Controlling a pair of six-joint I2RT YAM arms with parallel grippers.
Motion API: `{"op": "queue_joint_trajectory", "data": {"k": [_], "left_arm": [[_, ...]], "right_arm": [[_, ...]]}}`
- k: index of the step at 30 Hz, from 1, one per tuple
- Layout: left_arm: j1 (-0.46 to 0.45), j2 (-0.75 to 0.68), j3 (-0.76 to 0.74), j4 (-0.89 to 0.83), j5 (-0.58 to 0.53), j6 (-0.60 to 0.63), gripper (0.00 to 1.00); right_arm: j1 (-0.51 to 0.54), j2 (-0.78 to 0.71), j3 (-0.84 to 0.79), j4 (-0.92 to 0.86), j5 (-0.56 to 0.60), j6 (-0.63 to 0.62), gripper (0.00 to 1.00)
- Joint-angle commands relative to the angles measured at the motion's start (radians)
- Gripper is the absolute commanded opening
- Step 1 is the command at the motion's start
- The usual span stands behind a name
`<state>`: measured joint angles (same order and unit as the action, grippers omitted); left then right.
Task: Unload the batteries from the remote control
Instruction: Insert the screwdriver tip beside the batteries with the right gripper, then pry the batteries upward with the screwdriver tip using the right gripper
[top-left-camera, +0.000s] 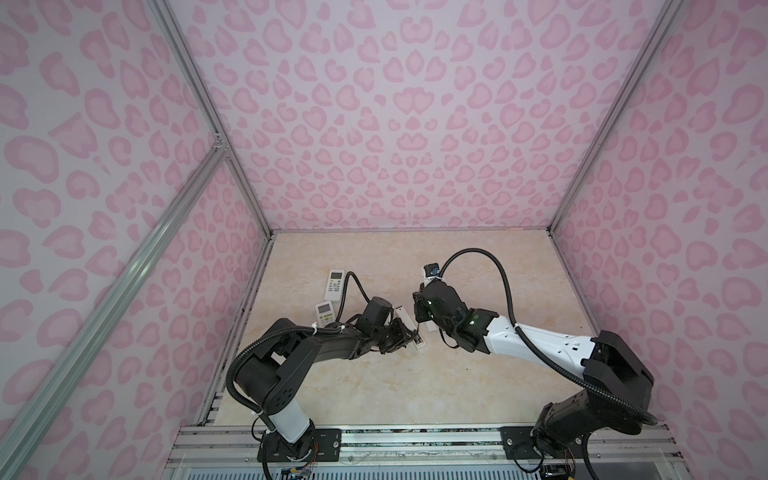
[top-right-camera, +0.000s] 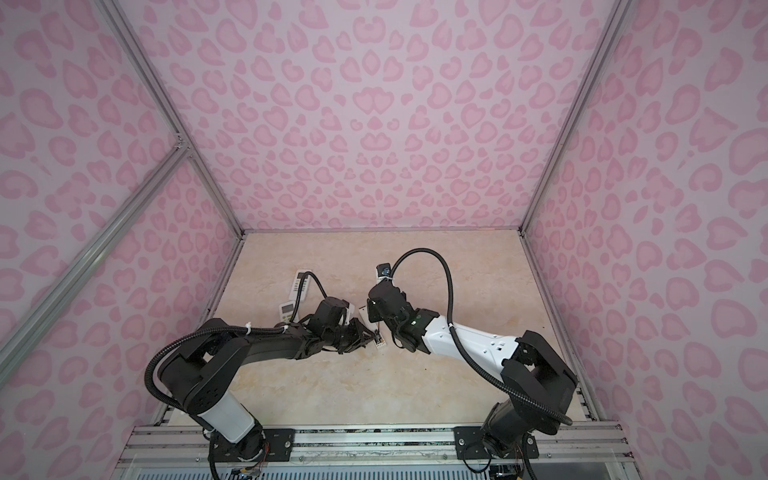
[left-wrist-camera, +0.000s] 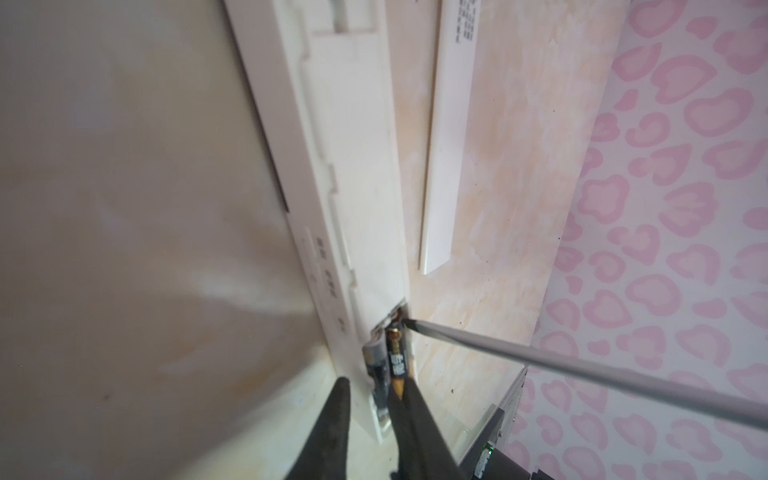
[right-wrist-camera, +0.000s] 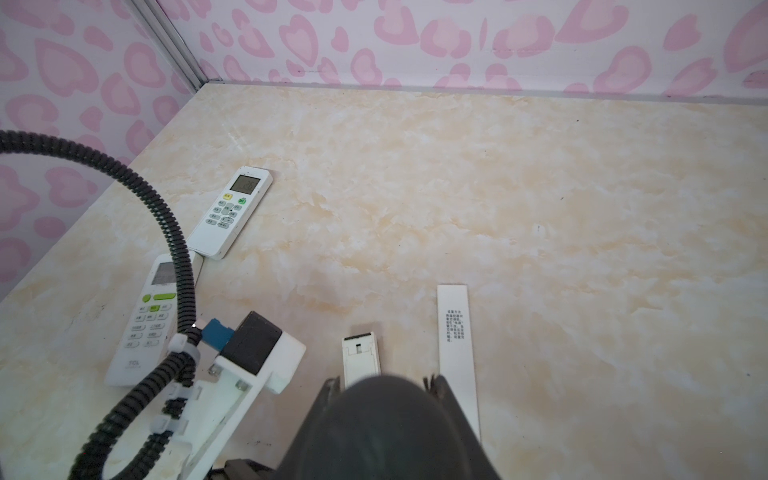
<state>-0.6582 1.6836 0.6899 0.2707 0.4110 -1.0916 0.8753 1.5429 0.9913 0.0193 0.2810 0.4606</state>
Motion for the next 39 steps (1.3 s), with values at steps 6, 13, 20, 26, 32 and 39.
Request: {"op": "queue_joint_trajectory", "data": {"k": [6,13,20,26,32,39], "left_arm": [[0.000,0.021,0.002,0.008,-0.020,0.000,0.22],[0.001,0.032,0.009,0.008,-0.028,0.007,0.19],[0.000,0.040,0.015,0.000,-0.029,0.016,0.16],[0.000,0.046,0.020,-0.007,-0.029,0.027,0.16],[0.001,0.054,0.026,-0.011,-0.026,0.033,0.15],[0.000,0.065,0.039,-0.020,-0.026,0.043,0.15]], "right_arm": [[0.037,0.008,0.006,-0.100,-0.002,0.021,0.00],[0.045,-0.009,0.001,-0.104,0.009,0.037,0.00],[0.044,-0.027,-0.005,-0.102,0.011,0.043,0.00],[0.045,-0.035,-0.013,-0.101,0.011,0.048,0.00],[0.045,-0.027,-0.023,-0.091,0.006,0.067,0.00],[0.041,0.002,-0.021,-0.109,0.012,0.122,0.00]]}}
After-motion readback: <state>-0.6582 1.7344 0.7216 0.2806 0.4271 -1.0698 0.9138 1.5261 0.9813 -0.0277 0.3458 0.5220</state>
